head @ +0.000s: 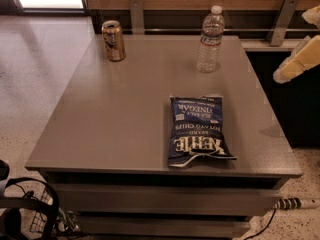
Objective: Knock water bottle over
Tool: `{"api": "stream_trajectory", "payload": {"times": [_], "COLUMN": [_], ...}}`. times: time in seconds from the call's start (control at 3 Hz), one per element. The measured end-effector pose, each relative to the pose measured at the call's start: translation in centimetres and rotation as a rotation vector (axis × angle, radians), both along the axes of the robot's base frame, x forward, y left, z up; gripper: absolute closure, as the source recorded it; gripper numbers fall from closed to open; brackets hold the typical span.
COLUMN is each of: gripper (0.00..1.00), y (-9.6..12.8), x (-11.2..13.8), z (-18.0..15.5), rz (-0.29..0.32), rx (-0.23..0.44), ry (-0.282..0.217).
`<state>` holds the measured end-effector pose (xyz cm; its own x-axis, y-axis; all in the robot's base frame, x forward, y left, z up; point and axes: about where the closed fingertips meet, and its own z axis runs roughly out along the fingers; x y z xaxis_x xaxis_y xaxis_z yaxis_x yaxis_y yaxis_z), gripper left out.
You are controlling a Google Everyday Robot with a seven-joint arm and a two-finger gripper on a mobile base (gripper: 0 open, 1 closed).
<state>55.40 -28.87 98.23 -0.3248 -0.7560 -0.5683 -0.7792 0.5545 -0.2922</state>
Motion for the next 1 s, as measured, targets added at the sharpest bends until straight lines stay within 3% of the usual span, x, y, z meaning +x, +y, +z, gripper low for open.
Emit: {"api": "stream_trajectory", "payload": {"times": [0.33, 0.67, 1.0], "gripper": [0.00, 0.00, 0.00], "y": [-0.6, 0.8, 3.4], "x": [5.8, 10.1, 13.1], "z": [-0.5, -1.2, -1.5], "rz": [-0.028, -0.014, 0.018], "rx": [0.219, 0.383, 0.497], "ry": [-0.097, -0.149, -0.185]}}
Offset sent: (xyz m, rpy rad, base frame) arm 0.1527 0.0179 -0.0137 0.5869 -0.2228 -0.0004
